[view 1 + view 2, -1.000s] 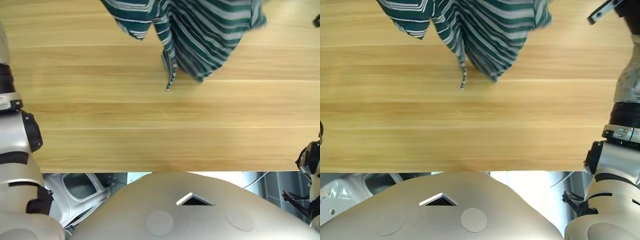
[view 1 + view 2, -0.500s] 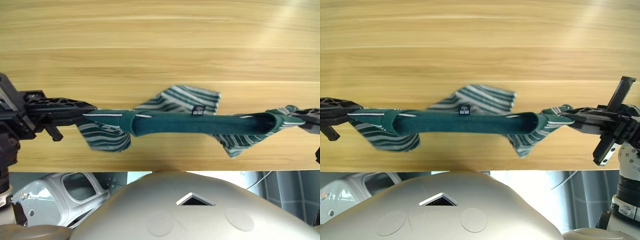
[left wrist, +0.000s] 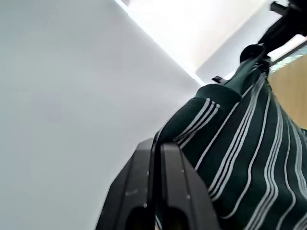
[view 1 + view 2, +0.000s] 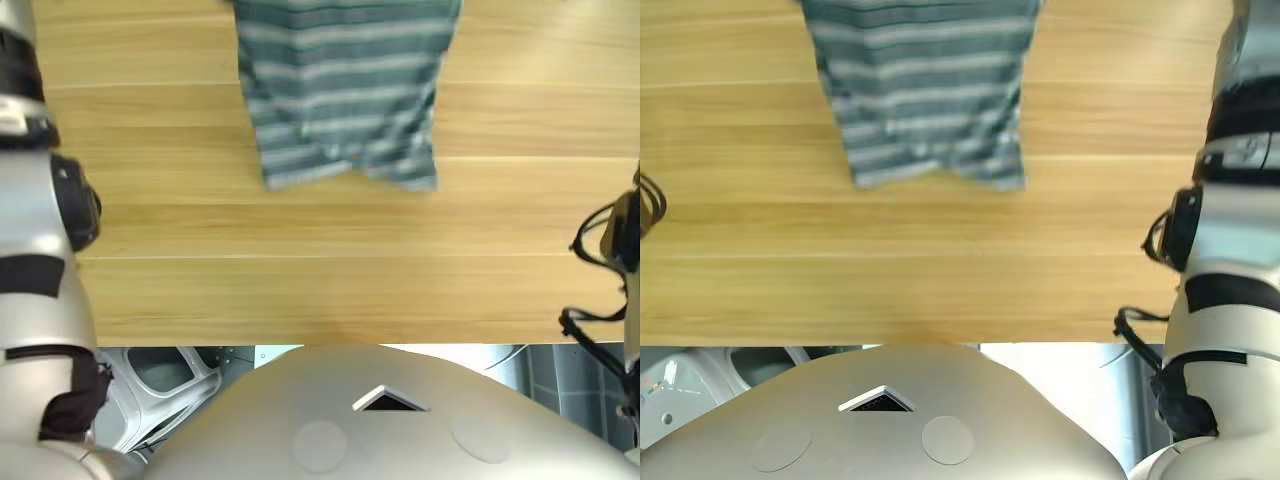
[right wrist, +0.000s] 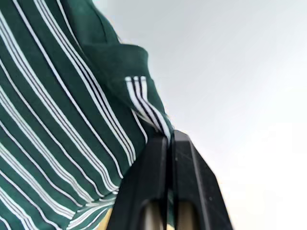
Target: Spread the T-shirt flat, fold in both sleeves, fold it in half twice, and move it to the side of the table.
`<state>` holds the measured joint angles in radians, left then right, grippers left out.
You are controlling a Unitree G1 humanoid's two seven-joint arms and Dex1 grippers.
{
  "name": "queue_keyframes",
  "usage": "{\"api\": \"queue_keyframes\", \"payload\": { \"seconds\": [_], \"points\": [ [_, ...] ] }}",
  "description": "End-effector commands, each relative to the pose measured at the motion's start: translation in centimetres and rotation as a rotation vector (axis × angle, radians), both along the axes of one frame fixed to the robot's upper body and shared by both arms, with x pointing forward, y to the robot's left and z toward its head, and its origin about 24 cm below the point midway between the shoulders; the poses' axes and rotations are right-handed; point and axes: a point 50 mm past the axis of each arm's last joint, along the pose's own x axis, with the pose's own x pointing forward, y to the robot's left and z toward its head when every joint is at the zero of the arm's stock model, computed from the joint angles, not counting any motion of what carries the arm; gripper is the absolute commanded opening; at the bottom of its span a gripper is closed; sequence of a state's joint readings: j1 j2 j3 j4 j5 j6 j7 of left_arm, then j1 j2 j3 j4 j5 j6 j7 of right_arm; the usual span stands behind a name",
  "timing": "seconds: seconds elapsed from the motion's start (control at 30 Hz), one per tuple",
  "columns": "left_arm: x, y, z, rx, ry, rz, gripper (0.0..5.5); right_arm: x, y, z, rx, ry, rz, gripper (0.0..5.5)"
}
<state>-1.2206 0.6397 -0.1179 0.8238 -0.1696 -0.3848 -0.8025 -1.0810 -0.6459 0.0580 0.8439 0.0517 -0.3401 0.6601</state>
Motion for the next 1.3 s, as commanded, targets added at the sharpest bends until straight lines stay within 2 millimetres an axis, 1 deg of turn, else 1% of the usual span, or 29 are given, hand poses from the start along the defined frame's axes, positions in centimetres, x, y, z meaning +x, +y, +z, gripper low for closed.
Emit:
{"api": "queue_keyframes", "payload": {
  "seconds": [0.03, 0.1, 0.13, 0.17, 0.2, 0.23, 0.27, 0.3, 0.33, 0.37, 0.4, 0.43, 0.47, 0.5, 0.53, 0.57, 0.6, 0.67, 0.73, 0.8, 0.97, 1.07, 1.13, 1.17, 1.3],
  "points": [
    [-7.6, 7.9, 14.5, -0.479, -0.712, 0.294, 0.03, -5.4, -6.4, 13.0, 0.203, -0.682, -0.317, 0.00],
    [-6.6, 8.8, 9.9, -0.333, -0.687, 0.312, 0.03, -5.7, -6.9, 9.4, 0.136, -0.696, -0.300, 0.00],
    [-5.9, 9.3, 6.9, -0.257, -0.655, 0.338, 0.03, -5.6, -6.9, 7.3, 0.096, -0.678, -0.289, 0.00],
    [-5.2, 9.6, 3.5, -0.207, -0.593, 0.343, 0.03, -5.5, -7.0, 5.4, 0.056, -0.650, -0.285, 0.00],
    [-4.8, 9.8, -0.4, -0.155, -0.520, 0.335, 0.03, -5.2, -6.9, 3.2, 0.022, -0.597, -0.269, 0.00],
    [-4.5, 9.6, -4.9, -0.092, -0.402, 0.311, 0.03, -4.8, -6.7, 0.5, -0.007, -0.517, -0.251, 0.00],
    [-4.8, 9.3, -8.6, -0.054, -0.311, 0.274, 0.03, -4.5, -6.4, -1.6, -0.029, -0.439, -0.227, 0.00],
    [-5.3, 8.5, -13.4, 0.027, -0.170, 0.229, 0.03, -4.4, -5.9, -4.4, -0.060, -0.341, -0.192, 0.00],
    [-6.4, 7.6, -17.7, 0.086, -0.044, 0.170, 0.03, -4.4, -5.4, -7.2, -0.103, -0.235, -0.148, 0.00],
    [-7.7, 6.7, -21.5, 0.115, 0.095, 0.108, 0.03, -4.9, -4.9, -9.8, -0.147, -0.147, -0.105, 0.00],
    [-9.4, 5.8, -24.8, 0.128, 0.228, 0.035, 0.03, -5.5, -4.3, -12.6, -0.191, -0.042, -0.050, 0.00],
    [-11.8, 4.8, -28.3, 0.136, 0.390, -0.059, 0.03, -6.8, -3.4, -15.8, -0.236, 0.074, 0.035, 0.00],
    [-14.4, 3.9, -31.1, 0.156, 0.520, -0.151, 0.03, -8.7, -2.4, -18.9, -0.292, 0.191, 0.142, 0.00],
    [-16.9, 3.1, -32.9, 0.163, 0.622, -0.233, 0.03, -10.9, -1.4, -21.2, -0.311, 0.303, 0.264, 0.00],
    [-19.0, 2.7, -33.8, 0.172, 0.686, -0.306, 0.03, -13.7, -0.8, -22.9, -0.347, 0.420, 0.399, 0.00],
    [-20.0, 2.7, -33.9, 0.168, 0.710, -0.343, 0.03, -16.0, -0.5, -23.8, -0.373, 0.506, 0.506, 0.00],
    [-20.3, 2.9, -33.4, 0.160, 0.711, -0.360, 0.03, -17.9, -0.3, -23.9, -0.381, 0.566, 0.601, 0.00],
    [-20.0, 3.9, -32.0, 0.164, 0.686, -0.364, 0.03, -19.8, 0.0, -23.1, -0.353, 0.610, 0.720, 0.00],
    [-19.6, 4.5, -30.8, 0.187, 0.665, -0.369, 0.03, -20.6, 0.2, -22.4, -0.335, 0.637, 0.779, 0.00],
    [-19.4, 4.9, -30.1, 0.230, 0.652, -0.370, 0.03, -20.8, 0.0, -22.3, -0.348, 0.676, 0.790, 0.00],
    [-19.8, 5.2, -29.1, 0.307, 0.638, -0.379, 0.03, -21.0, -1.0, -24.2, -0.415, 0.794, 0.728, 0.00],
    [-20.9, 5.0, -29.2, 0.347, 0.674, -0.433, 0.03, -21.3, -1.8, -25.7, -0.475, 0.867, 0.682, 0.00],
    [-21.7, 4.7, -29.6, 0.391, 0.714, -0.475, 0.03, -21.5, -2.0, -25.9, -0.491, 0.887, 0.684, 0.00],
    [-22.0, 4.6, -29.7, 0.416, 0.730, -0.493, 0.31, -21.7, -2.1, -25.8, -0.498, 0.895, 0.696, 0.00],
    [-22.5, 4.0, -29.3, 0.485, 0.744, -0.550, 0.80, -22.3, -2.3, -24.9, -0.498, 0.904, 0.741, 0.00]
  ]
}}
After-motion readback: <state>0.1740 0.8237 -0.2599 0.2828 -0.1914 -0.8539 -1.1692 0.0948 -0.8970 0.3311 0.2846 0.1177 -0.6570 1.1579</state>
